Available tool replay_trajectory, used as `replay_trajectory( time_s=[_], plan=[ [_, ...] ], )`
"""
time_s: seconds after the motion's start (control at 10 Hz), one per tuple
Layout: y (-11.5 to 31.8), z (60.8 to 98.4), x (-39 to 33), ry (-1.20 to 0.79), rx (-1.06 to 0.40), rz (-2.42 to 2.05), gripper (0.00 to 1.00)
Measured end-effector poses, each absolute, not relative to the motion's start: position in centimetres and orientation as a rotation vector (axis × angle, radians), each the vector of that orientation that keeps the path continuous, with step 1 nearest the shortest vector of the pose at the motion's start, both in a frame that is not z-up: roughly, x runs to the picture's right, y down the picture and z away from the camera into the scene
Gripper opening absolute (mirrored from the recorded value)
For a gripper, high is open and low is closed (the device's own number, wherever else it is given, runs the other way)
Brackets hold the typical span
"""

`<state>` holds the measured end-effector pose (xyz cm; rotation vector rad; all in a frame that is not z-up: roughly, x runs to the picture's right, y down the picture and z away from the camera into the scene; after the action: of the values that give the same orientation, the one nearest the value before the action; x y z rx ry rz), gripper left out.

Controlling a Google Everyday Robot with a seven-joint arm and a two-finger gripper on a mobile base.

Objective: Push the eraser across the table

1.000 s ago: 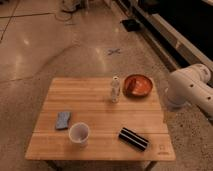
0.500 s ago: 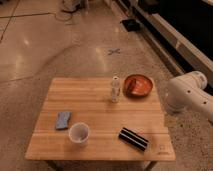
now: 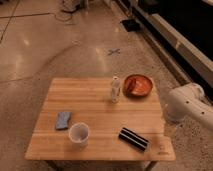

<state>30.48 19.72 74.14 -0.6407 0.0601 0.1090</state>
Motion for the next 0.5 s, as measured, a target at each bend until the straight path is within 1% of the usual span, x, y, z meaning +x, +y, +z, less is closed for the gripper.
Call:
replay_trajectory(
  time_s=[0.5],
  plan=[
    [22.6, 74.2, 30.5, 0.067, -0.592, 0.147, 0.65]
  ],
)
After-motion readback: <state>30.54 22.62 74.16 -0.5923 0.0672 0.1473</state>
